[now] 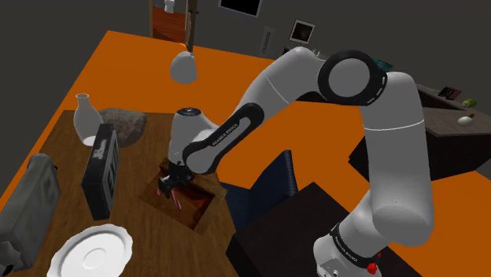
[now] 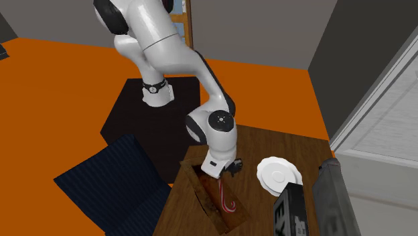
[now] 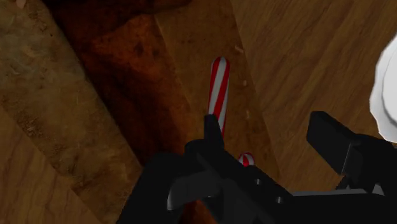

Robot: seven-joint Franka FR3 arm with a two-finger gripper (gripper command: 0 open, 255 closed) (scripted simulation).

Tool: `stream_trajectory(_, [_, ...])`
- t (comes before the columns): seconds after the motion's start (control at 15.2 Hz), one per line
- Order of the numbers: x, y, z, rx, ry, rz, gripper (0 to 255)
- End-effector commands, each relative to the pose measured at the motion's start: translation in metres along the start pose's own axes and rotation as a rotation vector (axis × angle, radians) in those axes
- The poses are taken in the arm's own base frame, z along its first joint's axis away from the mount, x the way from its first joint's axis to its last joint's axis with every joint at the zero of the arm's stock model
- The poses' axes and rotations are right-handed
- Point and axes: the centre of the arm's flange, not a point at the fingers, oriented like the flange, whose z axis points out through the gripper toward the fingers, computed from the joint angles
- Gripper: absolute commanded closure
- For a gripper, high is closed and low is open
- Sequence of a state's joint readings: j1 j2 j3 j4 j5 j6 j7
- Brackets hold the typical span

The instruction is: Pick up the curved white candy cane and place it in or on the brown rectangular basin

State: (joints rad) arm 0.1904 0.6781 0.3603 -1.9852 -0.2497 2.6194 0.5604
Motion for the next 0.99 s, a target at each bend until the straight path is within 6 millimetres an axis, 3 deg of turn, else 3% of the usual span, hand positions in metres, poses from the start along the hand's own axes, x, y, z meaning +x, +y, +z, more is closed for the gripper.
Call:
stream_trajectory(0.0, [-0.007, -0.026, 0.018, -0.155, 0.124, 0.040, 0])
stream_trajectory(0.2, [-0.010, -0.057, 0.058, -0.404, 0.318, 0.090, 0])
stream_trajectory(0.66, [0.001, -0.043, 0.090, -0.404, 0.318, 0.090, 0])
stream_trajectory(0.92, [0.002, -0.041, 0.093, -0.404, 0.318, 0.090, 0])
